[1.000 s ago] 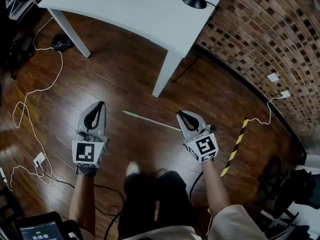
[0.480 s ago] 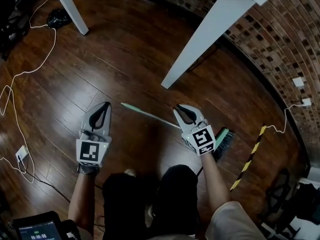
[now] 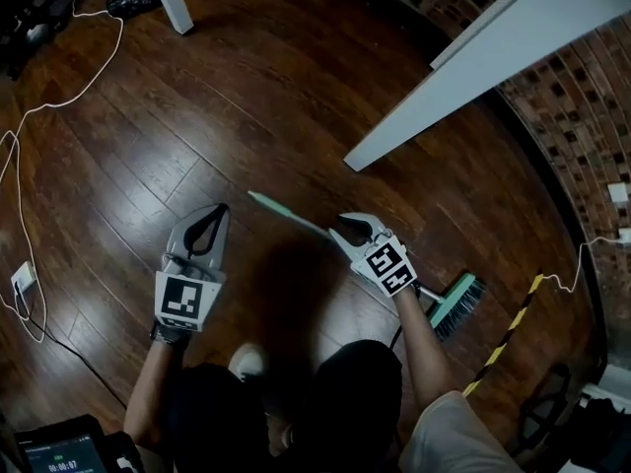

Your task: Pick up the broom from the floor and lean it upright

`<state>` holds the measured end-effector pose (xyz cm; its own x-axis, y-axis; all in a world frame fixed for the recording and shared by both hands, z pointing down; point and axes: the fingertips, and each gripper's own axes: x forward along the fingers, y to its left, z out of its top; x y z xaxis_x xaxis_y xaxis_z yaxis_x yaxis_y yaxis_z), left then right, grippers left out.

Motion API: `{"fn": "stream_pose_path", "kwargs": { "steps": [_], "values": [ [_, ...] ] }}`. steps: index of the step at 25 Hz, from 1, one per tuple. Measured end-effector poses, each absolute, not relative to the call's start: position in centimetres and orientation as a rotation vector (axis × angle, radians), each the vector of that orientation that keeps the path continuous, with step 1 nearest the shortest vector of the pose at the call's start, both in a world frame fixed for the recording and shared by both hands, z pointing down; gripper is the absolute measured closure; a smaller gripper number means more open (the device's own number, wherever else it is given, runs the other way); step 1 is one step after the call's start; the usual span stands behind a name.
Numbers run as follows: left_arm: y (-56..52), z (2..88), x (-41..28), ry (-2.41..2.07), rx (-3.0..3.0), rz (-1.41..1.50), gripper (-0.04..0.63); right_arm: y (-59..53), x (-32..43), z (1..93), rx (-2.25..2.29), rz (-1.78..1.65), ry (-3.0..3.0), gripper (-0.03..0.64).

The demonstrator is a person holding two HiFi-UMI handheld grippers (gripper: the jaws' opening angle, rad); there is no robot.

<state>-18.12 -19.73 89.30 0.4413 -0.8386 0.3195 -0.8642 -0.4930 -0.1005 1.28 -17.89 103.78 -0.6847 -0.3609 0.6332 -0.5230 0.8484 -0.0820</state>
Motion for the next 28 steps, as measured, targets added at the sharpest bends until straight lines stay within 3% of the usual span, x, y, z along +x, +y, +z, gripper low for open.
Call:
{"fn": "stream_pose_path", "kwargs": {
  "steps": [7,15,17,20,28],
  "values": [
    [-17.7,92.9,-20.3,-1.518,2.51,0.465,0.594,-17.2,-1.8,112.8,0.472,0.318,-2.279,0.482],
    [-16.7,93.3,-18.5,-1.444,2.54,0.474,0.594,-15.9,-3.5,116.5,0.362,0.36,-2.195,0.448],
    [-16.7,93.0,-18.1,-1.43,2.533,0.468,0.594,-15.9,-3.7,117.0,0.35,0.347,-2.179,0.452],
    [-16.6,92.8,-18.1,-1.441,2.551,0.467,0.594,-16.1,-3.8,117.3,0.325,0.271,-2.16,0.51],
    [-16.5,93.0,-18.5,-1.45,2.524,0.495,0.594,-15.9,-3.8,117.9,0.291,0.24,-2.117,0.497]
  ]
}}
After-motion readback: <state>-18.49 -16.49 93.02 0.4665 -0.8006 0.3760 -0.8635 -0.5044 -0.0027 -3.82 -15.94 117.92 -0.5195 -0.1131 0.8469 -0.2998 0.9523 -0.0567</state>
